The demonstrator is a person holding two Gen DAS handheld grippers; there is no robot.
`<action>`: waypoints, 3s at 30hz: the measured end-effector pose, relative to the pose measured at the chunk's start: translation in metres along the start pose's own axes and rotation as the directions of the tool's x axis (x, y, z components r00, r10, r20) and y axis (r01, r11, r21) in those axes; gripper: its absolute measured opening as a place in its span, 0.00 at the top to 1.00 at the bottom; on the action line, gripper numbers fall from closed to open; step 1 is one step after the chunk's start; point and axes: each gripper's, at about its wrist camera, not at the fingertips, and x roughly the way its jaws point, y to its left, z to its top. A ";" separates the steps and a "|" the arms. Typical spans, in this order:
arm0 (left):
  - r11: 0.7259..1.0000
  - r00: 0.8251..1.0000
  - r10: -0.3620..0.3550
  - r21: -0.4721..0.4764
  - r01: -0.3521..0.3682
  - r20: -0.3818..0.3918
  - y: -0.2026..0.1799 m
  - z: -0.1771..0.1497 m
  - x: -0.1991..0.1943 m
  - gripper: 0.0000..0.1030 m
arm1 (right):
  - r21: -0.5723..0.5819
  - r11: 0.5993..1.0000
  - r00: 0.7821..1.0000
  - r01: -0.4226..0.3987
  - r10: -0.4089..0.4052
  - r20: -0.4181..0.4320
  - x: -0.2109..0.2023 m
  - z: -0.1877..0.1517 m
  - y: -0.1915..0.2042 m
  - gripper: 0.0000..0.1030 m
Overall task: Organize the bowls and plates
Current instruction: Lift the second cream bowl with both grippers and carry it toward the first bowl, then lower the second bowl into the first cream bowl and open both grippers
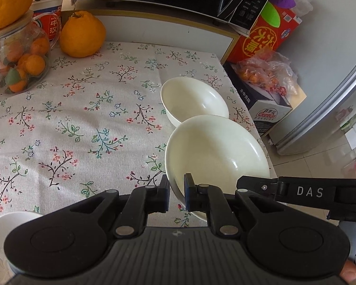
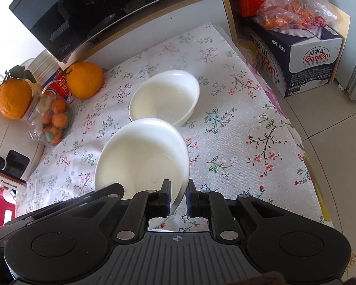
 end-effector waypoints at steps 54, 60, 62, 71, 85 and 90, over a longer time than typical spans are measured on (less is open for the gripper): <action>0.995 0.998 -0.045 0.087 0.041 0.040 -0.009 -0.040 -0.054 0.88 | -0.226 0.973 0.992 0.039 -0.011 0.123 -0.068 -0.062 0.028 0.85; 0.993 0.999 -0.043 0.112 0.041 0.011 -0.014 -0.054 -0.053 0.86 | -0.232 0.972 0.996 0.034 -0.013 0.093 -0.068 -0.069 0.021 0.85; 0.992 0.999 -0.041 0.117 0.041 0.001 -0.014 -0.057 -0.052 0.86 | -0.238 0.971 0.997 0.031 -0.012 0.080 -0.068 -0.072 0.020 0.85; 0.991 0.998 -0.023 0.129 0.031 -0.058 -0.012 -0.068 -0.044 0.85 | -0.261 0.965 1.000 0.014 -0.013 0.006 -0.056 -0.085 0.015 0.84; 0.992 0.994 -0.006 0.129 0.019 -0.106 -0.010 -0.071 -0.034 0.82 | -0.277 0.959 0.998 0.054 -0.063 -0.024 -0.045 -0.089 0.013 0.83; 0.992 0.995 0.001 0.126 0.012 -0.103 -0.010 -0.071 -0.034 0.81 | -0.276 0.958 0.997 0.072 -0.081 -0.021 -0.044 -0.088 0.011 0.83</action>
